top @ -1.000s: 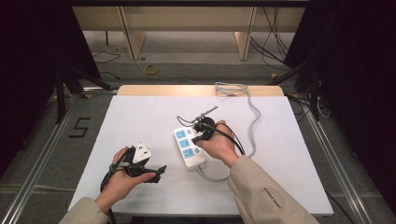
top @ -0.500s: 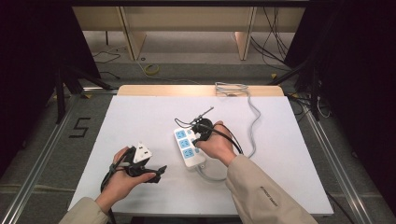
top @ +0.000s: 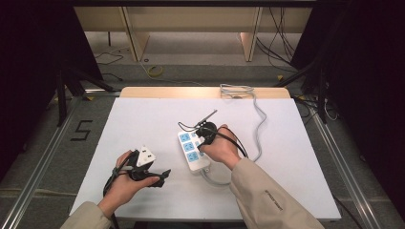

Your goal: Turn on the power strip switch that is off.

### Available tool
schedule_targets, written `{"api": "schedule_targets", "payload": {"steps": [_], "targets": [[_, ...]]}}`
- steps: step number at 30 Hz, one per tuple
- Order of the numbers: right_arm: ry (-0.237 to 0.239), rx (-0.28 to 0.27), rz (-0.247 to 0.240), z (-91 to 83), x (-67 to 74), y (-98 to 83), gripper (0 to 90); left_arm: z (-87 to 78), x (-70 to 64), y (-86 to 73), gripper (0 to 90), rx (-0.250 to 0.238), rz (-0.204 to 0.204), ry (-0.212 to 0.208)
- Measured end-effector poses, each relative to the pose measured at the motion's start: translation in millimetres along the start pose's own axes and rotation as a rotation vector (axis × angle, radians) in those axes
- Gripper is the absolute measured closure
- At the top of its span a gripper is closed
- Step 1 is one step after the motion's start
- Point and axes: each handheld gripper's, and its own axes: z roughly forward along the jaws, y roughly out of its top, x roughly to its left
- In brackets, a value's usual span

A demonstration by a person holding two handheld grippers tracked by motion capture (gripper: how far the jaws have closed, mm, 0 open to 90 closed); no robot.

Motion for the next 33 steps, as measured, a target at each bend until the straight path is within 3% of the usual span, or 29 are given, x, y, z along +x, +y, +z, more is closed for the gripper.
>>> {"api": "schedule_targets", "payload": {"steps": [10,33], "targets": [[-0.008,0.028,0.017,3.5,-3.3,1.2,90.0,0.4,-0.2,-0.2,8.9,0.000,-0.003,-0.004],[-0.018,0.063,0.004,10.1,3.7,8.1,90.0,0.2,-0.9,0.5,9.0,-0.003,0.001,-0.005]]}}
